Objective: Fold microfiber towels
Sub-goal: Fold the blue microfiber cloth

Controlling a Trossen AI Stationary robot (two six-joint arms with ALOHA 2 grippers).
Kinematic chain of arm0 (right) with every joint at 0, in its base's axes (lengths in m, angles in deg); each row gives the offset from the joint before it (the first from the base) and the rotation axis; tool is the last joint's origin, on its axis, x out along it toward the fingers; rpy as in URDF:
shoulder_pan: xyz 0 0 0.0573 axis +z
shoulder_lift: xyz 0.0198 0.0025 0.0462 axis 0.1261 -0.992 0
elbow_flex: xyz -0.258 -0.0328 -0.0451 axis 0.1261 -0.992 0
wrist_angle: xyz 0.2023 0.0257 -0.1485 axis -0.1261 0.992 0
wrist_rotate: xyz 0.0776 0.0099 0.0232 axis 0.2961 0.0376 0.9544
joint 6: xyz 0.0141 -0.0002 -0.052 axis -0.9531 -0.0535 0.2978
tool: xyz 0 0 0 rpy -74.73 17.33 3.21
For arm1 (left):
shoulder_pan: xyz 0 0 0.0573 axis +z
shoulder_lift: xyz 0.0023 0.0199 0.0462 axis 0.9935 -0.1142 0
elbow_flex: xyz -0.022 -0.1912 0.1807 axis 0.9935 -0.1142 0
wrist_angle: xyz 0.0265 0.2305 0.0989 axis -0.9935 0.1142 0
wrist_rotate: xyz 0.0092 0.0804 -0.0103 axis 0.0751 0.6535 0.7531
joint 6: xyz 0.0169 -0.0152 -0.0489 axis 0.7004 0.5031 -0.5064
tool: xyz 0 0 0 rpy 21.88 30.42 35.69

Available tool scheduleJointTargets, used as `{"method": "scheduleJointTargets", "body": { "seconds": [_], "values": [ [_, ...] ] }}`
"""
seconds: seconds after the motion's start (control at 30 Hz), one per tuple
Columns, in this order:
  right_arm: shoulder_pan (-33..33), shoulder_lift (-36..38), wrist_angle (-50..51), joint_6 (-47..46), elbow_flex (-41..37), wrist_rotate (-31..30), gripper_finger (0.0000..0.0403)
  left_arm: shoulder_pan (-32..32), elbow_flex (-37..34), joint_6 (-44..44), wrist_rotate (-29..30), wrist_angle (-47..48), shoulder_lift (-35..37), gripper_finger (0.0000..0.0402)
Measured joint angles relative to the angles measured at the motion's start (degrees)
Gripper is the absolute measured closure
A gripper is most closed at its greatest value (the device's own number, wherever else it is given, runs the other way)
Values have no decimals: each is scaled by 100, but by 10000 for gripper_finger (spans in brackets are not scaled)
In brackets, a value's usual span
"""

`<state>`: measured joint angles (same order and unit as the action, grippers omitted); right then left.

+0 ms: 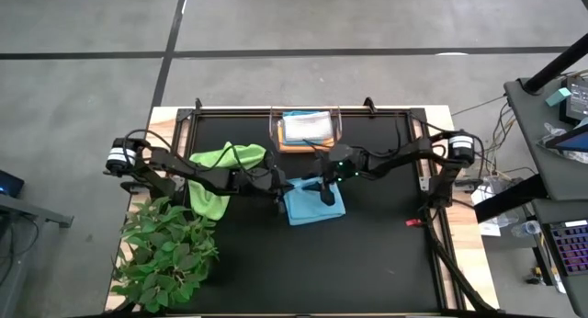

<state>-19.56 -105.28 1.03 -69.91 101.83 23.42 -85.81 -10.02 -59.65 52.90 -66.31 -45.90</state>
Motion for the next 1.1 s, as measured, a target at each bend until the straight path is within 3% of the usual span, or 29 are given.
{"method": "scheduleJointTargets", "body": {
  "seconds": [0.2,0.37,0.5,0.77,0.9,1.1],
  "values": [
    [-267,-102,278,203,80,794,261,-24,0,-5,0,100,0,401],
    [-451,96,1285,760,75,1237,297,-24,0,-18,1,407,79,402],
    [-546,203,1982,1227,73,1192,330,-24,-1,-19,2,491,116,402],
    [-838,504,2359,1397,71,1164,381,-24,-2,-61,4,735,118,402],
    [-927,660,2742,1400,71,431,393,-13,-32,-295,77,1084,118,402],
    [-865,799,2833,1539,71,225,394,9,-57,-303,90,1034,116,402]
  ]
}}
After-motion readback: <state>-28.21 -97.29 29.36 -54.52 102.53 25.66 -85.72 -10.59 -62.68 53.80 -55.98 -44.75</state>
